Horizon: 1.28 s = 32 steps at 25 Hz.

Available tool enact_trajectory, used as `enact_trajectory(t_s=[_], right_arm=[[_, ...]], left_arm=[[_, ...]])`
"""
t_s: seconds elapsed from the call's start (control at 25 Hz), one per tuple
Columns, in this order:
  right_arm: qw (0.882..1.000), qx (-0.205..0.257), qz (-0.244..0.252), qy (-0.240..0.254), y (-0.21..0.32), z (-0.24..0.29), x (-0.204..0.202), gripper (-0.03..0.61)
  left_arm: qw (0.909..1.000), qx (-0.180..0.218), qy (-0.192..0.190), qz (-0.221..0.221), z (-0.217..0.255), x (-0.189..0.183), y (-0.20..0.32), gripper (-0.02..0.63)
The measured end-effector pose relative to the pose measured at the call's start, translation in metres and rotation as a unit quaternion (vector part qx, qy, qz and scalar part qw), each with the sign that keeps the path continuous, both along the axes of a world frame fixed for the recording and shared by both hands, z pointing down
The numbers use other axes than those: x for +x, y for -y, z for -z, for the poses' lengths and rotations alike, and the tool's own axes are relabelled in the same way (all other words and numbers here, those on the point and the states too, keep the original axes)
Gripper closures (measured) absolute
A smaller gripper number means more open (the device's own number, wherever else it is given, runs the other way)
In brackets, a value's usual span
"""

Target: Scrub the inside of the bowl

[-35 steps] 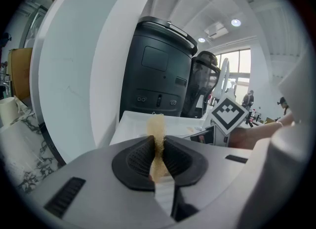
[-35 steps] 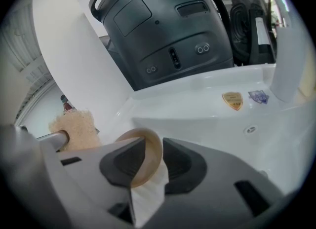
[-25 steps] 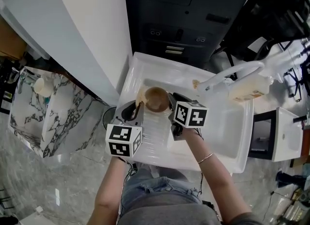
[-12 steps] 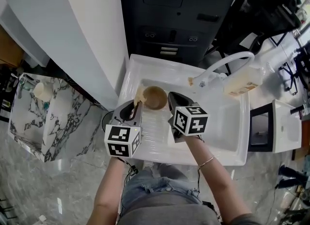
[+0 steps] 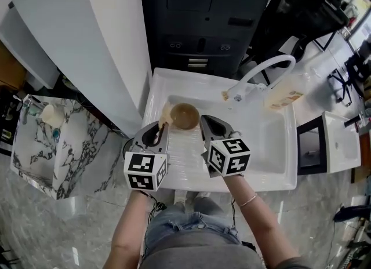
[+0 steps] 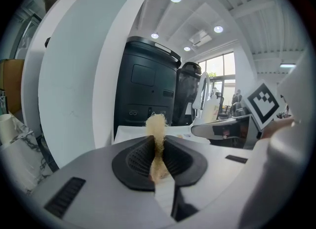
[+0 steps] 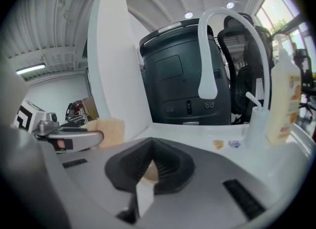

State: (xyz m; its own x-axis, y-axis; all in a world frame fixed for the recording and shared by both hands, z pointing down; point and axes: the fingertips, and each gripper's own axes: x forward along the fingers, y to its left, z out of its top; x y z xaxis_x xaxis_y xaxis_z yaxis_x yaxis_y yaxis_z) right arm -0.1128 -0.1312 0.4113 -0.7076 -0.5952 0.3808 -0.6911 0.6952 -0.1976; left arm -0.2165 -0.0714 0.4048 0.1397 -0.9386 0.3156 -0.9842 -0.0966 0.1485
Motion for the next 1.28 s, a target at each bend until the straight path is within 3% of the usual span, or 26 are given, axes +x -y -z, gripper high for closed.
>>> enact_trajectory(t_s=[0.28,0.6,1.28], right_arm=[[1.0,0.021,-0.001,0.018,-0.018,0.017,0.005,0.569],[0.998,0.06,0.014,0.006,-0.032,0.031,0.005,0.569],[0.997,0.077,0.029,0.009,-0.043,0.035,0.016,0.569]], left_arm=[[0.9999,0.013,0.001,-0.009,0.011,0.0,-0.005,0.568],[0.9997,0.021,0.002,-0.008,0.015,0.004,-0.008,0.569],[0.9994,0.032,0.012,0.006,0.027,0.015,-0.026,0.568]])
